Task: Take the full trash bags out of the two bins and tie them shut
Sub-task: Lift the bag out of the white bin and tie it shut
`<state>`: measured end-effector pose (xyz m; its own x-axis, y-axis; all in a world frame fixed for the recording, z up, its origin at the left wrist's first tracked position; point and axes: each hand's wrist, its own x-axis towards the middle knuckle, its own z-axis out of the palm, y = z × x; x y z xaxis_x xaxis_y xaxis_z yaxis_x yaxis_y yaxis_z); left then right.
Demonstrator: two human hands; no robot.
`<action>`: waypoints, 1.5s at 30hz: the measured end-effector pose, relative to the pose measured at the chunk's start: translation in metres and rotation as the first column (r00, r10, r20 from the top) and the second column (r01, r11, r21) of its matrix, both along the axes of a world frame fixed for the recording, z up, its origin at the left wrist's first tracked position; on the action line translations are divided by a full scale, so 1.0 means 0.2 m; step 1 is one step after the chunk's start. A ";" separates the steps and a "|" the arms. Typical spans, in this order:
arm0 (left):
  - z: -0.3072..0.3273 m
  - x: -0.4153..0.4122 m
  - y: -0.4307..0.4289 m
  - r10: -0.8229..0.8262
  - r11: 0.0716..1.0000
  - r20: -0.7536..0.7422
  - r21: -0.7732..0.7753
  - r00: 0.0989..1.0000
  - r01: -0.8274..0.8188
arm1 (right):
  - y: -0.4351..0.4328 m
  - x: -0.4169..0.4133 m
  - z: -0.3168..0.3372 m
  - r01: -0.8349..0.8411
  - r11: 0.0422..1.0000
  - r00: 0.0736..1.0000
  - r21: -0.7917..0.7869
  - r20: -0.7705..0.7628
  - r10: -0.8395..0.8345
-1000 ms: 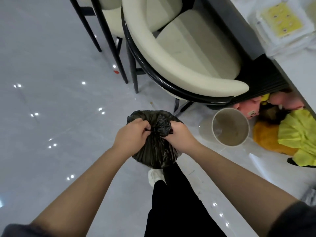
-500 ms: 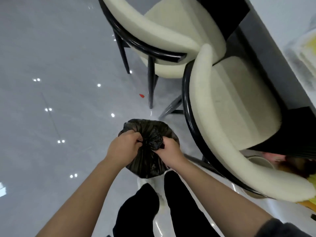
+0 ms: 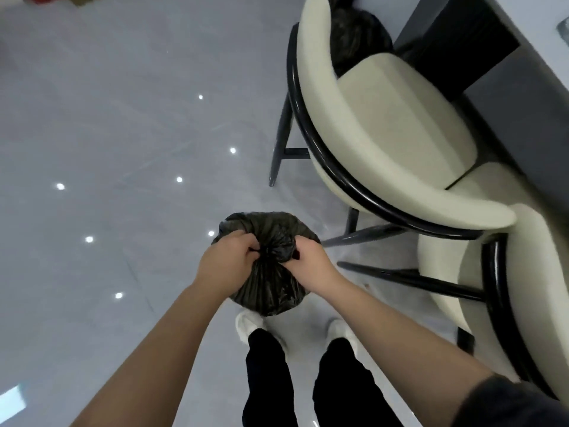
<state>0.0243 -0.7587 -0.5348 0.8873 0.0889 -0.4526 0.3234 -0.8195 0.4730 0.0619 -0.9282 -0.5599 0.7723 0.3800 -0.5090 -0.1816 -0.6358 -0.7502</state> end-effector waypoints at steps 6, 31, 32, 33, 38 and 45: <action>0.02 0.45 0.49 -0.014 1.000 0.029 0.028 0.999 0.013 | 0.48 0.43 -0.03 0.017 0.998 0.998 0.062 0.062 -0.021; -0.16 2.65 1.40 -0.195 0.967 0.134 -0.140 0.972 0.213 | 1.38 2.36 -0.07 0.799 0.524 0.598 0.295 -0.483 -0.640; -0.16 2.73 1.41 -0.227 0.959 0.137 -0.140 0.964 0.245 | 1.38 2.42 -0.06 0.803 0.518 0.592 0.294 -0.489 -0.640; -0.16 2.80 1.41 -0.261 0.950 0.138 -0.141 0.956 0.279 | 1.37 2.48 -0.03 0.775 0.562 0.628 0.289 -0.456 -0.631; -0.15 3.13 1.37 -0.384 0.906 0.122 -0.141 0.915 0.399 | 1.33 2.74 -0.04 0.600 0.764 0.798 0.235 -0.115 -0.592; -0.23 3.62 1.15 -0.484 0.855 0.088 -0.165 0.870 0.492 | 1.15 3.14 -0.19 0.677 0.731 0.731 0.085 0.039 -0.681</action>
<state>0.7482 -0.5288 -0.5800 0.8140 -0.4385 -0.3810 -0.1197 -0.7684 0.6286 0.6902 -0.6974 -0.5974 0.8660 -0.2299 -0.4440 -0.4979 -0.3143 -0.8083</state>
